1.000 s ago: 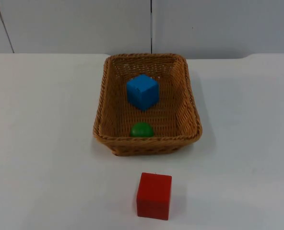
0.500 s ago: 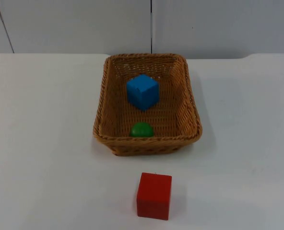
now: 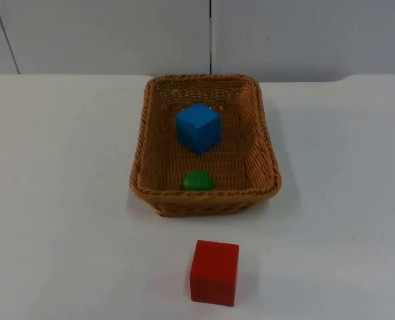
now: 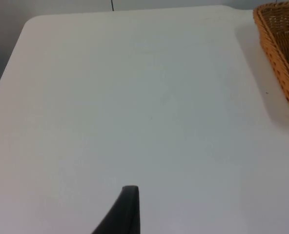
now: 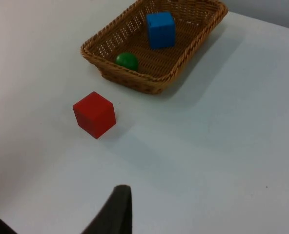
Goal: Place all geometric objects except the red cube into the basket.
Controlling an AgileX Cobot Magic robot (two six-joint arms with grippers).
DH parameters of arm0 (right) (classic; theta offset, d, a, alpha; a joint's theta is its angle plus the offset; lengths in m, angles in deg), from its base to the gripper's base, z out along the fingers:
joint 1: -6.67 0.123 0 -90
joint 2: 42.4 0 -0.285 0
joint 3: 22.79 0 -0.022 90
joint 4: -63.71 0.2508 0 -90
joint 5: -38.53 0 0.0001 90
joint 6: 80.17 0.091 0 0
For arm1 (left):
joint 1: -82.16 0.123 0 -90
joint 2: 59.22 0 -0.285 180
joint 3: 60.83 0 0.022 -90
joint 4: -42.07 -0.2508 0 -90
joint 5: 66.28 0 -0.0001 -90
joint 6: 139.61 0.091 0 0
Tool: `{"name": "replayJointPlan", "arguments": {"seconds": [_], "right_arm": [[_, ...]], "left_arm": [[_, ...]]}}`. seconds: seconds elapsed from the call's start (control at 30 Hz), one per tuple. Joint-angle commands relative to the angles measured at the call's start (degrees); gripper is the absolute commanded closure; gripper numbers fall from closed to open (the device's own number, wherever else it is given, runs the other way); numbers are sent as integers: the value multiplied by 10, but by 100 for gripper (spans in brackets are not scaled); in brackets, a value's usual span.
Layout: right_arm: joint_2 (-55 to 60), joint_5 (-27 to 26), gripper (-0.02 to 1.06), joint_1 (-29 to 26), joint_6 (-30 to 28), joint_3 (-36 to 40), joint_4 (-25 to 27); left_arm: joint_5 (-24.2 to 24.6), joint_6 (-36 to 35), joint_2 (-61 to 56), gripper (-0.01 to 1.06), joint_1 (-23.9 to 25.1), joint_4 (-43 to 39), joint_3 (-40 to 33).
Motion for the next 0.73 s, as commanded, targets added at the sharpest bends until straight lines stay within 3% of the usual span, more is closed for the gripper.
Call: {"name": "replayJointPlan", "arguments": {"seconds": [0.0,0.2,0.47,0.7], "right_arm": [[-2,-3,-1,4,1,1,-1],[-2,-3,-1,-29,1,1,0],[-2,-5,-1,-192,1,0,1],[-2,-5,-1,-286,1,0,1]], "left_arm": [[-7,1,-2,0,1,7,-3],[-7,1,-2,0,1,7,-3],[-7,1,-2,0,1,5,-3],[-7,1,-2,0,1,5,-3]]}}
